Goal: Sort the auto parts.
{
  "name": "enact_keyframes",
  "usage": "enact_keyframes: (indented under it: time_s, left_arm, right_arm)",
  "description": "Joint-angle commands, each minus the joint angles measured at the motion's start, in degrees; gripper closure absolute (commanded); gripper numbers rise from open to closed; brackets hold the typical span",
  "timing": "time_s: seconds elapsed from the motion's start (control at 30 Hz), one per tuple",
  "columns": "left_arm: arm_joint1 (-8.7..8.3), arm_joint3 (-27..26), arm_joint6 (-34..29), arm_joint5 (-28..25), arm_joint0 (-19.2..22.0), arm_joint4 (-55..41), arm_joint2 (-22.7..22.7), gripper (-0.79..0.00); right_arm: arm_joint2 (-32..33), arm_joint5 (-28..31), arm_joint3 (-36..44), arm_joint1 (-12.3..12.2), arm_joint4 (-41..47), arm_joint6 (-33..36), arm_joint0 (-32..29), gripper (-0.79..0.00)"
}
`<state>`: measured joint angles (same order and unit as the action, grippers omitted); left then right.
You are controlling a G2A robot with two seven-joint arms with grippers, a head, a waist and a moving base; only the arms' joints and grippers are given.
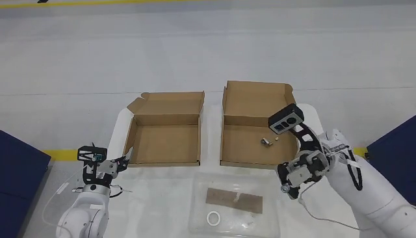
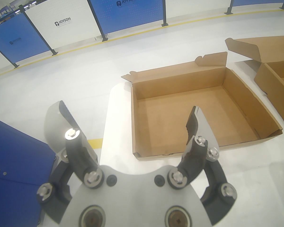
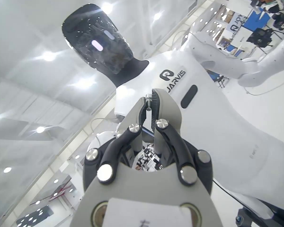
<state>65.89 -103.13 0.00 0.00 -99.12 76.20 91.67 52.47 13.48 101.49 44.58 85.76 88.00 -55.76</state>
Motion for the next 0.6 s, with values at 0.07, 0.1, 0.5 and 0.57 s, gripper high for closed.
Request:
enact_keyframes:
  time_s: [0.07,0.1,0.5,0.57]
  left_arm:
    - [0.00,0.00,0.00,0.00,0.00,0.00,0.00,-0.785]
    - [0.00,0.00,0.00,0.00,0.00,0.00,0.00,-0.785]
    - [0.00,0.00,0.00,0.00,0.00,0.00,0.00,-0.785]
    - [0.00,0.00,0.00,0.00,0.00,0.00,0.00,-0.785]
  right_arm:
    - [-2.08,-1.93,-0.62,1.86,3.98,0.00,2.61,0.000]
    - [-2.47,-2.22,-0.89,2.26,3.87,0.00,3.05,0.000]
    - [-2.62,-2.86,-0.18,3.00,5.69,-1.78,2.37,0.000]
    - [-2.18,-4.08,0.35,3.26,6.85,-3.21,1.41,0.000]
